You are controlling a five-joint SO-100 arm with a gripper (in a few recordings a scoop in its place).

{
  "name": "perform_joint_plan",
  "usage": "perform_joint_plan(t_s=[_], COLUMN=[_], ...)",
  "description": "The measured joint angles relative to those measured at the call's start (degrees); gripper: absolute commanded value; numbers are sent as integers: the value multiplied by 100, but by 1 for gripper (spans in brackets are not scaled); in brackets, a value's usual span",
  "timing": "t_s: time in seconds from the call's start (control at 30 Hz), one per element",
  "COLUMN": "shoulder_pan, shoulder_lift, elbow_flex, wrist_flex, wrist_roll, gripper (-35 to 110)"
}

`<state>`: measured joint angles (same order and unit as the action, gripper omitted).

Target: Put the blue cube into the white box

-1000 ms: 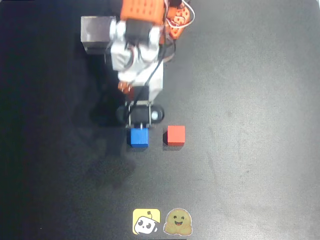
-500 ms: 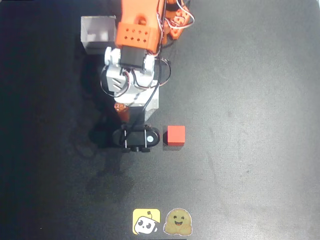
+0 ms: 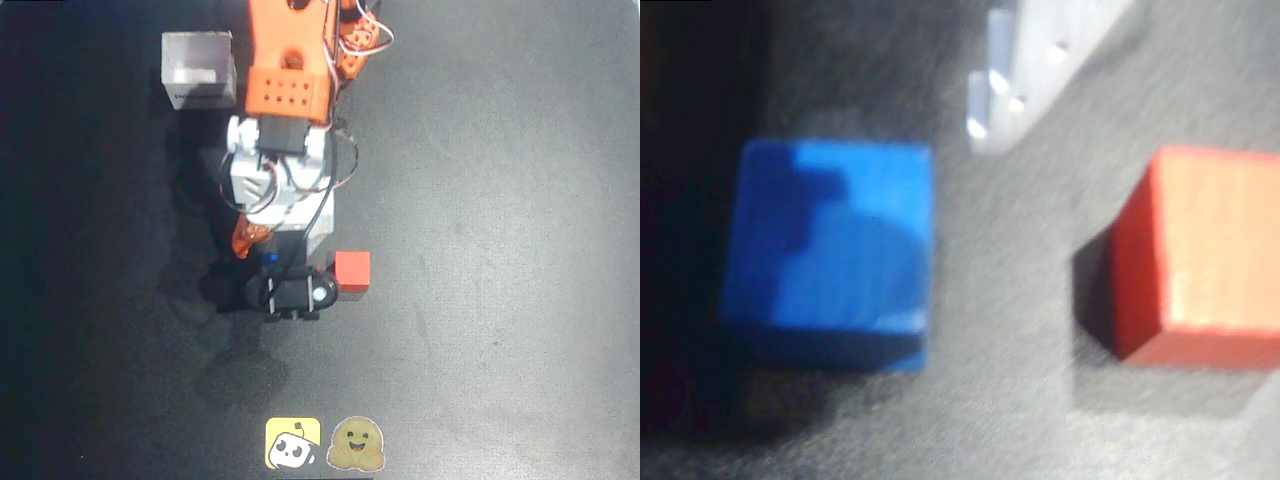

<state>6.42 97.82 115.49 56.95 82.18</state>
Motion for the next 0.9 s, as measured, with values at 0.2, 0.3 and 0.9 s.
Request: perform_joint_plan(t_s=[0.2,0.3,0.9], shoulder_pan=[0,0,9], shoulder_lift=[-369,-562,-923], elbow_flex=[-18,-18,-26], wrist_flex=[-439,-650,-870], wrist_roll=[0,0,0], gripper=[26,26,0])
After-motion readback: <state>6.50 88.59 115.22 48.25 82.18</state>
